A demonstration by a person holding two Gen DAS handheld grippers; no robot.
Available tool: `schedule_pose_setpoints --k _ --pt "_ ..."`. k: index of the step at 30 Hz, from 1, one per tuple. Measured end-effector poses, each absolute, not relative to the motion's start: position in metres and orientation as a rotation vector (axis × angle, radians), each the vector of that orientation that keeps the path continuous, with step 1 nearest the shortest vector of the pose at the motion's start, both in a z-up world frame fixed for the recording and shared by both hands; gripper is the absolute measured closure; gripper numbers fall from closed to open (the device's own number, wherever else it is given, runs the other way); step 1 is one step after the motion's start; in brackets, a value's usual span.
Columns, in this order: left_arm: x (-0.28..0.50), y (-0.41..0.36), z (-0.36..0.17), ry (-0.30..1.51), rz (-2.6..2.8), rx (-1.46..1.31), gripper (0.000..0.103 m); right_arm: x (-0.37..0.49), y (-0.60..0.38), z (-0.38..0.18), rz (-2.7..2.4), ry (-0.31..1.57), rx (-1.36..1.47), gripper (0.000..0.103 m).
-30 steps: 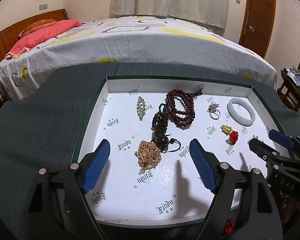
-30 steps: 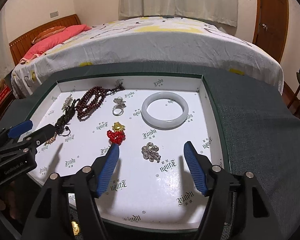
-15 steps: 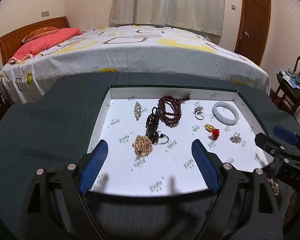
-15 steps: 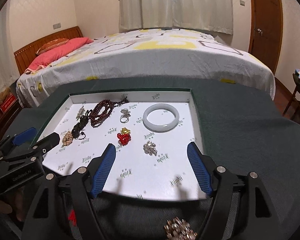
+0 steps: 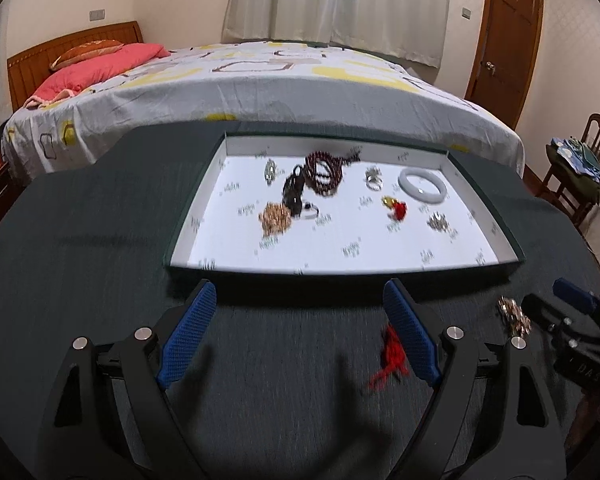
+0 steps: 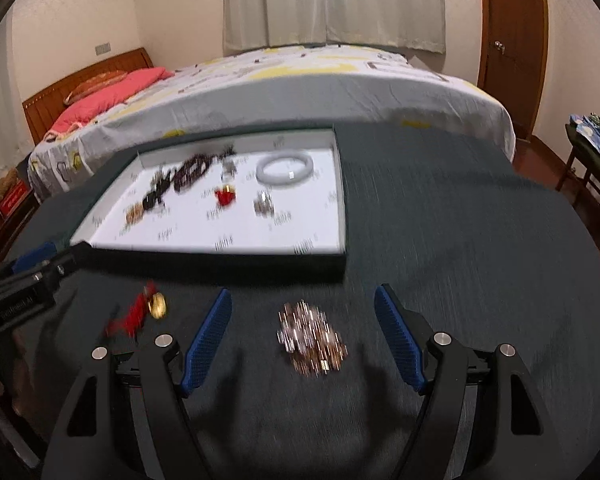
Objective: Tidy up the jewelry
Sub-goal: 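Withdraw both tools from the box back over the table, then close the right tool on the gold pearl-cluster brooch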
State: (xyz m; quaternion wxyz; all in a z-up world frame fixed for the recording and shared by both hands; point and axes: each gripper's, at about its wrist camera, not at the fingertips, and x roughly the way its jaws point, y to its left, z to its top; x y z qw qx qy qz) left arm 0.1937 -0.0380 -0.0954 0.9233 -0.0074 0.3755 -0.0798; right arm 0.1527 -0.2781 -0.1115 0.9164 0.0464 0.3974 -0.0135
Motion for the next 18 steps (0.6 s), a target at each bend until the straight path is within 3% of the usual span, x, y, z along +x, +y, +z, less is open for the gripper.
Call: schedule_pose_setpoints --k 14,16,18 --pt "0.170 -0.050 -0.109 0.816 -0.165 0.014 0.019 0.162 -0.283 -0.135 -0.034 0.870 0.097 0.033" --pt "0.170 -0.052 -0.110 0.819 -0.170 0.016 0.019 0.165 -0.285 -0.139 -0.035 0.887 0.102 0.045" --pt "0.170 -0.054 -0.111 0.822 -0.174 0.018 0.019 0.165 -0.287 -0.140 -0.035 0.894 0.115 0.048"
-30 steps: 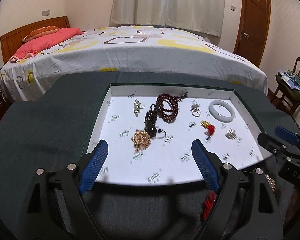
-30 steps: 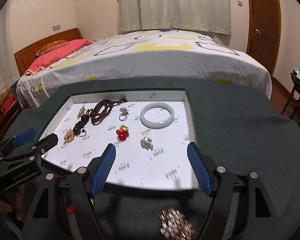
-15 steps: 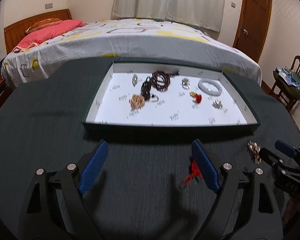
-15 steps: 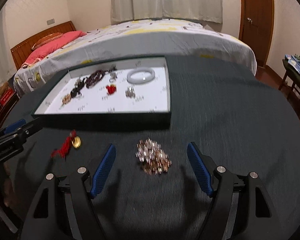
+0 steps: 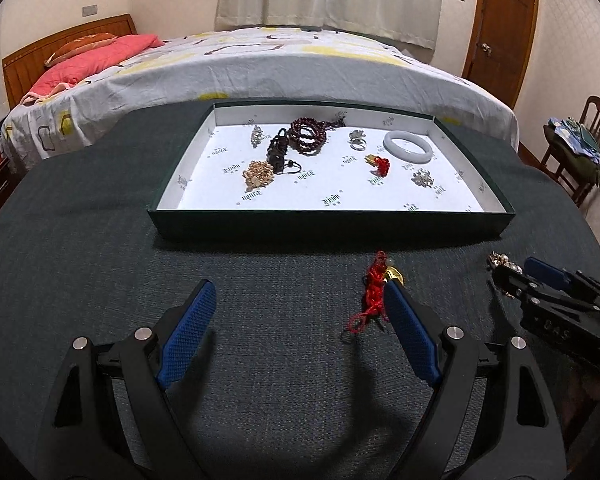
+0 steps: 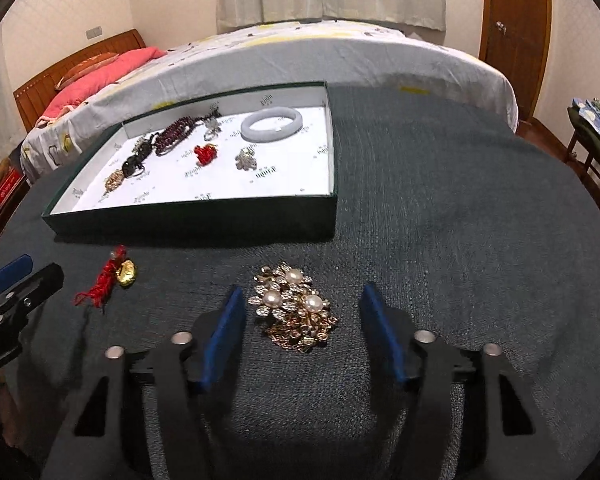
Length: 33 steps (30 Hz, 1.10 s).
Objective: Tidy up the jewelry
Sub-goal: 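Close the right tool on the gold pearl-cluster brooch, then close the left tool on the red tassel with gold pendant while the right tool holds the brooch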
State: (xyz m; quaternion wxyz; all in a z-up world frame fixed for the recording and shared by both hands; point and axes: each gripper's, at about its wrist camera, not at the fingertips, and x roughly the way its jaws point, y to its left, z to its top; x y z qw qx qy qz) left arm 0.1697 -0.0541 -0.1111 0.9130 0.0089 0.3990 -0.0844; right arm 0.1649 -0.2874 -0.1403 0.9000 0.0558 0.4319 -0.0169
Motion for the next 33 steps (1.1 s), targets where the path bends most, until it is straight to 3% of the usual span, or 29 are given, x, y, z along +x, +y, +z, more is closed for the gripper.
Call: schedule_pose_setpoints --k 4,9,12,23,27,33 --pt "0.170 -0.057 -0.113 0.828 -0.182 0.018 0.019 0.163 -0.287 -0.140 -0.024 0.890 0.120 0.059" --pt "0.171 -0.062 -0.115 0.831 -0.197 0.017 0.019 0.161 -0.288 -0.138 -0.021 0.880 0.128 0.061" --pt "0.173 -0.066 -0.116 0.835 -0.209 0.019 0.019 0.159 -0.287 -0.134 -0.027 0.867 0.120 0.069" --pt "0.178 -0.085 -0.120 0.842 -0.264 0.028 0.020 0.152 -0.289 -0.129 -0.014 0.856 0.150 0.070" --pt "0.181 -0.094 -0.123 0.848 -0.287 0.047 0.028 0.150 -0.291 -0.128 -0.012 0.851 0.160 0.070" --pt "0.189 -0.100 -0.133 0.898 -0.309 0.055 0.054 0.149 -0.293 -0.127 -0.004 0.849 0.176 0.070"
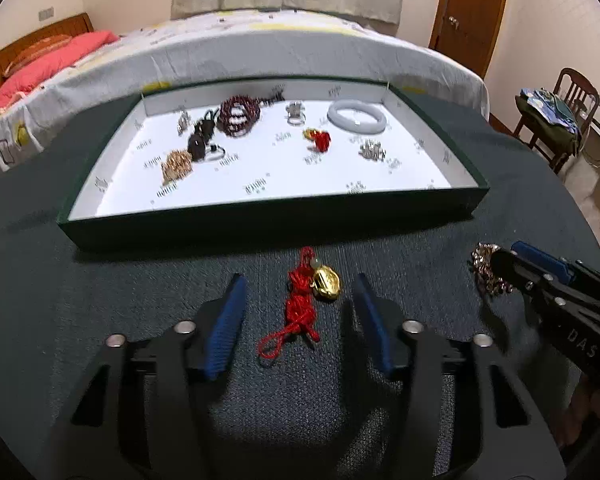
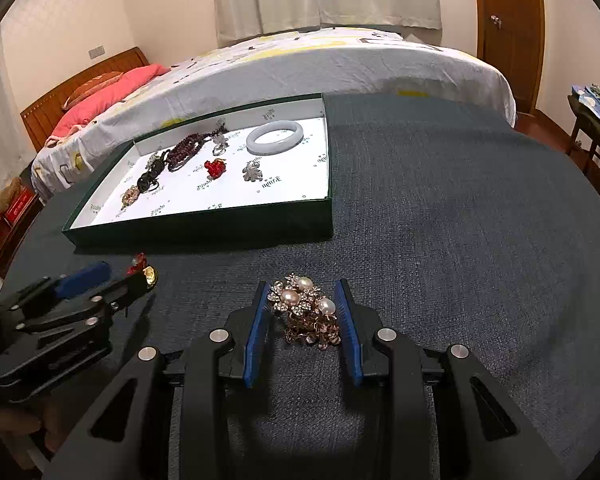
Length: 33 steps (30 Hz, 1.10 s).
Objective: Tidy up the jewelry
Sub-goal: 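Close the left tool on the red tassel with gold pendant while the right tool holds the brooch, then carry the red tassel and pearl brooch into the white box with both tools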
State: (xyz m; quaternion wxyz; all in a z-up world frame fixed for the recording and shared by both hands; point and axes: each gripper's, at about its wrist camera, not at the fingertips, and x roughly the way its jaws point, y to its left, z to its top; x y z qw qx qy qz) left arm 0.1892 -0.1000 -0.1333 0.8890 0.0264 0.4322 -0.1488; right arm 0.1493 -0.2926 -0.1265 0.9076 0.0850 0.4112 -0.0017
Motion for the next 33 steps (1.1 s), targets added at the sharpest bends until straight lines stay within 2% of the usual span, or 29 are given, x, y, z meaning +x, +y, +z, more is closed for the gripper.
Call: schedule_pose_setpoints --k 2,6,8,10,12,20,33 --pt "0.187 -0.099 -0.134 0.905 -0.317 0.049 0.055 0.149 -0.293 -0.126 0.000 0.847 0.179 0.070" --pt "0.182 -0.098 -0.137 0.903 -0.324 0.068 0.065 0.148 -0.293 -0.126 0.005 0.846 0.183 0.070" --pt "0.182 -0.096 -0.137 0.898 -0.326 0.074 0.072 0.148 -0.293 -0.126 0.006 0.848 0.185 0.070" --pt "0.183 -0.095 -0.137 0.899 -0.332 0.068 0.086 0.147 -0.292 -0.126 0.006 0.847 0.185 0.070" --pt "0.184 -0.093 -0.137 0.902 -0.339 0.061 0.091 0.147 -0.292 -0.127 0.007 0.847 0.185 0.070" --pt "0.180 -0.086 -0.131 0.875 -0.348 0.038 0.094 0.146 -0.288 -0.125 0.011 0.846 0.177 0.070" --pt "0.167 -0.079 -0.093 0.782 -0.348 0.019 0.094 0.137 -0.280 -0.104 0.028 0.801 0.171 0.070"
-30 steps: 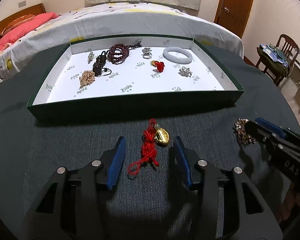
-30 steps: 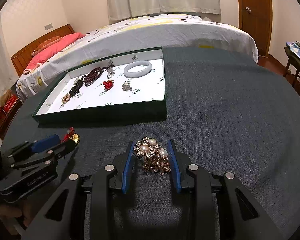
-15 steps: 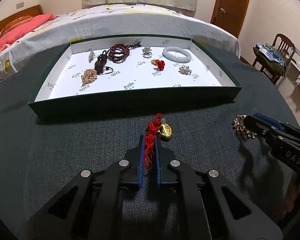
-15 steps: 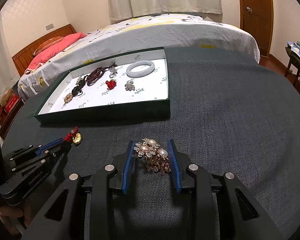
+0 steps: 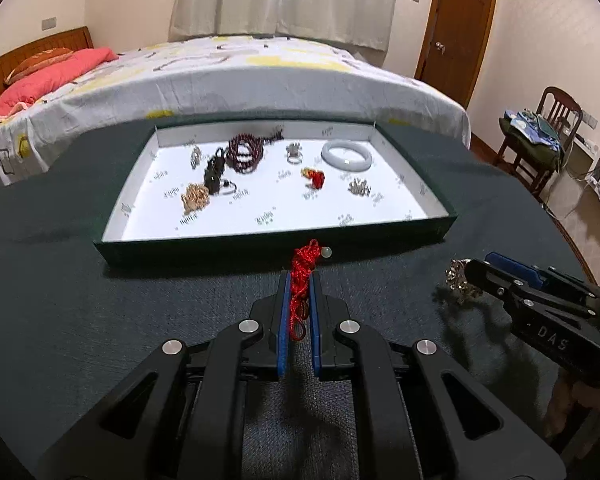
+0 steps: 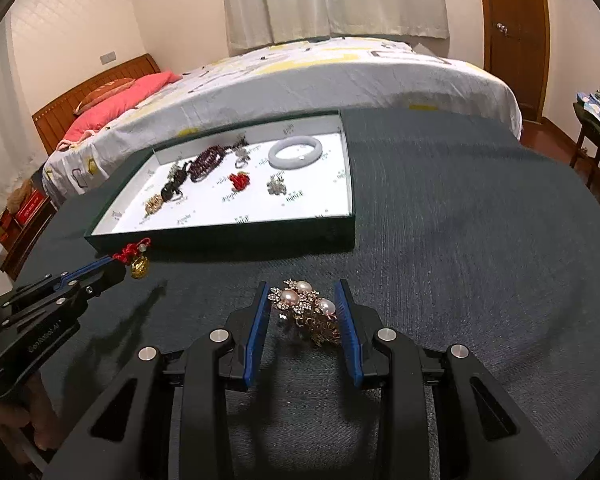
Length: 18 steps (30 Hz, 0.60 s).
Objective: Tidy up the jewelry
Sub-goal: 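Carry the red tassel and pearl brooch into the white box with both tools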
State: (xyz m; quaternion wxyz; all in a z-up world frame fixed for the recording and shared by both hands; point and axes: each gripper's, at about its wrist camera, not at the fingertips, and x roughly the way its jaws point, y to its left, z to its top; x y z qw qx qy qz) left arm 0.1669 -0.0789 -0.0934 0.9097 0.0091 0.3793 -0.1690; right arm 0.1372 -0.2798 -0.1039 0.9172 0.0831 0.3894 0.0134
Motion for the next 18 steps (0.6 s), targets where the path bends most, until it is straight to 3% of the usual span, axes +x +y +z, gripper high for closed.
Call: schedule_pose_setpoints --k 18 --pt "0.163 -0.067 -0.060 0.703 -0.343 -0.011 0.094 0.139 -0.262 -0.062 0.061 0.709 0.134 0.070"
